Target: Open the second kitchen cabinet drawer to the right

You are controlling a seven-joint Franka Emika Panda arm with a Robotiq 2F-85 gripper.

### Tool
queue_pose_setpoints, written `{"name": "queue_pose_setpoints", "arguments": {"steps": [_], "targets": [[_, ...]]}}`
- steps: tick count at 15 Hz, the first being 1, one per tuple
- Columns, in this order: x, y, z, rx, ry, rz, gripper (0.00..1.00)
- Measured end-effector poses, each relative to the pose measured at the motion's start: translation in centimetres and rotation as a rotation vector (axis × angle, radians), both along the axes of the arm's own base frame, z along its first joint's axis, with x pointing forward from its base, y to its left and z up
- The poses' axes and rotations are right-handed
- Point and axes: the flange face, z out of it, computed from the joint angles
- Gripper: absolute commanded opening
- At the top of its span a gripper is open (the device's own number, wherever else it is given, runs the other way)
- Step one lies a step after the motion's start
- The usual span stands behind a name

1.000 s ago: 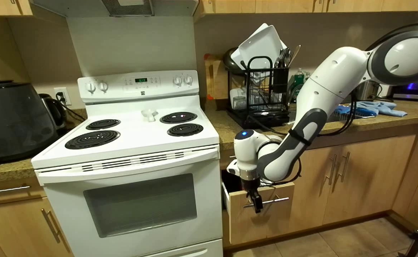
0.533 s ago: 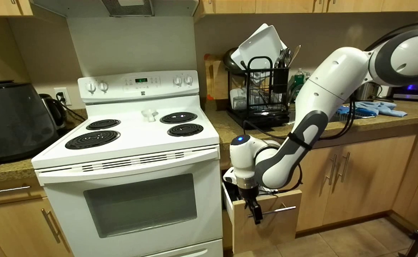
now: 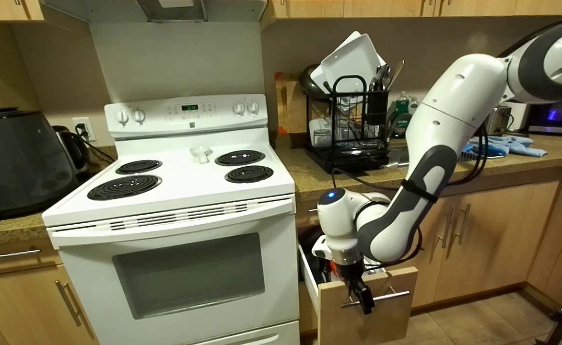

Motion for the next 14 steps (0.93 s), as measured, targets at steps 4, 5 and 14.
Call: {"name": "queue_pose_setpoints", "arguments": {"steps": [4,5,14], "targets": [[-2.9,0.2,0.0,-0.016,0.043,0.026,1.0],[-3.4,0.2,-0.1,-0.02,0.051,0.031,1.0],[-6.8,0.0,0.0,-0.03,0.105,0.106,1.0]]}}
